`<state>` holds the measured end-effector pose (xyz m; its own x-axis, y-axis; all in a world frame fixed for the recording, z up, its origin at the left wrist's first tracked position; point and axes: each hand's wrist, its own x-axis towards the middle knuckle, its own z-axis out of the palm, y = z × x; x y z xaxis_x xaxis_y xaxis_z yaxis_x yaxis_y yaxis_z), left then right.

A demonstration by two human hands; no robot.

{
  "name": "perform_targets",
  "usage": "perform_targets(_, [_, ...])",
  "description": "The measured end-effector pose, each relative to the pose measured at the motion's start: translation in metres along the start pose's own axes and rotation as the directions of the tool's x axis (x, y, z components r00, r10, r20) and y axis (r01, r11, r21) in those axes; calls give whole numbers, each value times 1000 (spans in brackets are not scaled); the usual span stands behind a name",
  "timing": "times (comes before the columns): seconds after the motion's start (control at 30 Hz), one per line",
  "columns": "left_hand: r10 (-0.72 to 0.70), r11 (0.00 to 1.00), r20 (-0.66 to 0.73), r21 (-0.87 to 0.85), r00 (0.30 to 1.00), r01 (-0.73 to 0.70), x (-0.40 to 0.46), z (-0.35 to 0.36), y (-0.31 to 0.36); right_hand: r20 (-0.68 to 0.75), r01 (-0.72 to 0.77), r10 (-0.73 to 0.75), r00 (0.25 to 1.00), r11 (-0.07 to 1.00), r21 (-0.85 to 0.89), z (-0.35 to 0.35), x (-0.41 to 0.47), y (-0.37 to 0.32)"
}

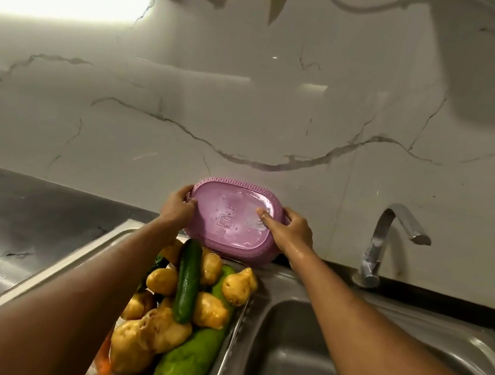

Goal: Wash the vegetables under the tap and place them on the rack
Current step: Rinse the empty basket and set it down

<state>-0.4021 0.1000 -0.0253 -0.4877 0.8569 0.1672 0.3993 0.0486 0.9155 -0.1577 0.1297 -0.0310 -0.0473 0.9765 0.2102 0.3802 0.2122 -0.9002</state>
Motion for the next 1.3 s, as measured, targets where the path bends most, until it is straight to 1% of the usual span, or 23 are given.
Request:
perform_targets(0.1, [23, 995, 9, 99, 1000, -24, 4, 4, -1, 24, 33, -31, 999, 998, -53, 0, 4, 5])
perform_targets(0.17, [88, 972, -6, 218, 996, -85, 1, 6, 5, 40, 43, -40, 998, 996, -78, -1, 5, 6])
perform_targets(0.23, [195, 921, -14, 346, 981, -178, -8, 11, 12, 26, 14, -12, 1000, 993, -117, -3, 3, 6])
perform_targets(0.3, [267, 871, -13, 431, 964, -235, -21, 19, 23, 0, -26, 27, 1000, 988, -155, -8, -3, 5])
perform_targets(0.37, [337, 806, -33, 527, 941, -270, -41, 29, 36, -24, -29, 26, 999, 986, -164, -19, -16, 5])
perform_targets(0.43, [430, 729, -43, 606, 902, -319, -64, 39, 50, -43, -2, -5, 999, 987, -162, -31, -31, 4])
perform_targets(0.47, [461, 721, -31, 595, 887, -354, -80, 46, 59, -61, 12, -23, 998, 987, -163, -41, -41, 5])
perform_targets(0.57, [475, 784, 7, 451, 880, -427, -132, 68, 74, -105, 64, -81, 991, 986, -157, -66, -77, 4])
perform_targets(0.67, [447, 860, 79, 238, 891, -452, -197, 98, 85, -159, 69, -87, 983, 991, -115, -95, -117, 8])
perform_targets(0.7, [462, 859, 134, 178, 877, -480, -222, 111, 88, -180, 65, -82, 980, 993, -98, -110, -133, 14])
perform_targets(0.77, [492, 842, 247, 111, 835, -528, -261, 130, 85, -196, 55, -69, 978, 996, -77, -131, -161, 24])
perform_targets(0.9, [507, 833, 405, -3, 761, -554, -342, 160, 75, -203, 10, -36, 979, 992, -127, -191, -235, 56])
perform_targets(0.97, [484, 841, 473, -18, 736, -541, -372, 163, 68, -219, 6, -48, 974, 983, -186, -231, -273, 69])
perform_targets(1.03, [435, 866, 516, -16, 738, -500, -385, 156, 60, -259, -18, -67, 964, 949, -315, -277, -307, 80])
perform_targets(1.07, [422, 875, 520, -20, 742, -484, -386, 149, 55, -267, -49, -66, 961, 914, -402, -299, -322, 86])
perform_targets(1.13, [427, 874, 492, -10, 758, -486, -385, 130, 44, -256, -101, -71, 964, 793, -601, -337, -351, 97])
perform_targets(1.17, [431, 871, 476, 3, 767, -491, -382, 120, 36, -236, -119, -57, 970, 736, -667, -352, -363, 103])
perform_targets(1.2, [437, 865, 465, 16, 769, -501, -379, 109, 28, -223, -144, -21, 975, 701, -698, -364, -375, 109])
perform_targets(1.3, [417, 856, 467, 86, 780, -510, -371, 82, 0, -239, -274, 148, 960, 685, -676, -384, -411, 133])
